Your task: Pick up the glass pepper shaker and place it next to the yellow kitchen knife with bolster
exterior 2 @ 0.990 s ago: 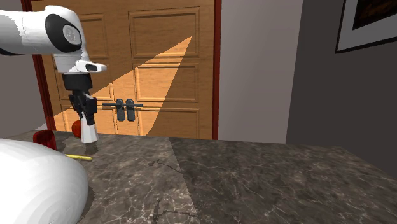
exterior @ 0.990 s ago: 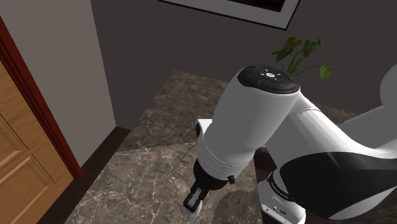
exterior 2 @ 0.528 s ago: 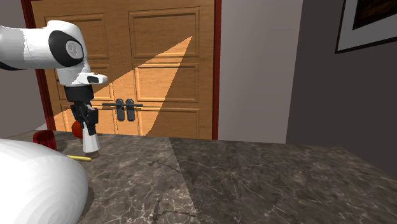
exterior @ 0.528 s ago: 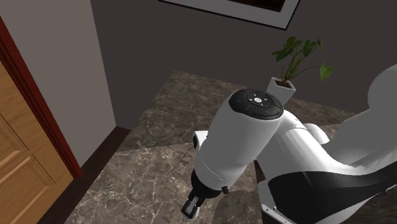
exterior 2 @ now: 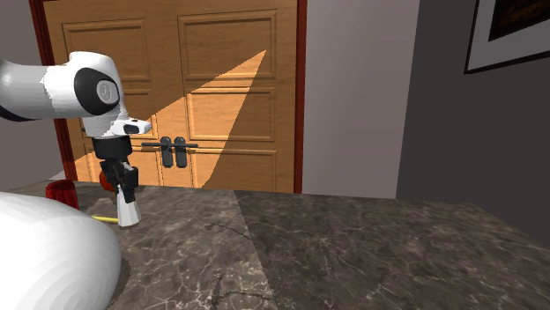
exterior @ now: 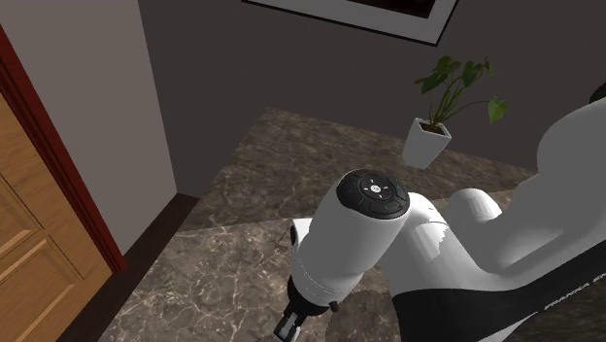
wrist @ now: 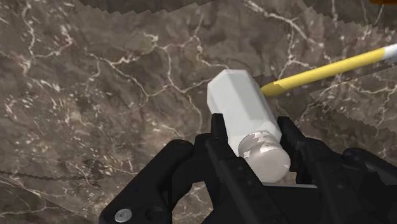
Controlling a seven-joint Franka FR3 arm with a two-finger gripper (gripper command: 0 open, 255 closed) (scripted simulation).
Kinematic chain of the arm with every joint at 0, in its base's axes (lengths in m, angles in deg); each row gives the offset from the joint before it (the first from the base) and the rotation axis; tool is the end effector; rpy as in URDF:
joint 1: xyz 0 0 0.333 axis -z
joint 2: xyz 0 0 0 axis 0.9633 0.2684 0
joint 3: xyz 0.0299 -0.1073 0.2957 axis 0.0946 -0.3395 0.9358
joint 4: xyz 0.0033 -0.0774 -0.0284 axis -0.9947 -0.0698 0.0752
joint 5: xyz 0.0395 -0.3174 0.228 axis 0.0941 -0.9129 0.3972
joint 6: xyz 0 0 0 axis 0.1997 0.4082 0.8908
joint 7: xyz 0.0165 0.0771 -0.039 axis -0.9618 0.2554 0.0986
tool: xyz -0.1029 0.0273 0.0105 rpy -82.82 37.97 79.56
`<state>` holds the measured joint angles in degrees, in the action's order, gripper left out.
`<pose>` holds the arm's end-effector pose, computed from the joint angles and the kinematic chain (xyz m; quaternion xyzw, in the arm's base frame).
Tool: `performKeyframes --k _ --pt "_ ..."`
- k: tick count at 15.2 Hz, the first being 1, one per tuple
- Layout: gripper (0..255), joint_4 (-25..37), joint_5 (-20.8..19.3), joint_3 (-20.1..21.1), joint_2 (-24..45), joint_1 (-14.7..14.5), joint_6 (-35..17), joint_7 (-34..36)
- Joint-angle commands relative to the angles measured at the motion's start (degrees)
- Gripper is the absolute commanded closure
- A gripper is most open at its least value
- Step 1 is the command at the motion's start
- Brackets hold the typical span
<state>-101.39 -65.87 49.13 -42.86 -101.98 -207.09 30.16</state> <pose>0.1848 0.3821 0.3755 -0.9943 -0.0958 -0.0404 0.0248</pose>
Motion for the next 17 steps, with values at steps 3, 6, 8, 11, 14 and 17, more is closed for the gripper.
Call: performKeyframes --k 3,6,8,11,14,17 --pt "255 -1.2 -0.4 1.0 1.8 0.4 -3.0 0.6" --pt "255 -1.2 -0.4 1.0 1.8 0.4 -3.0 0.6" --pt "255 -1.2 -0.4 1.0 1.8 0.4 -3.0 0.6" --pt "0 -1.2 -0.4 1.0 1.8 0.4 -3.0 0.6" --pt "0 -1.2 -0.4 1.0 1.8 0.4 -3.0 0.6" --pt "0 -0.5 0.2 0.2 0.0 -0.1 -0.6 0.1"
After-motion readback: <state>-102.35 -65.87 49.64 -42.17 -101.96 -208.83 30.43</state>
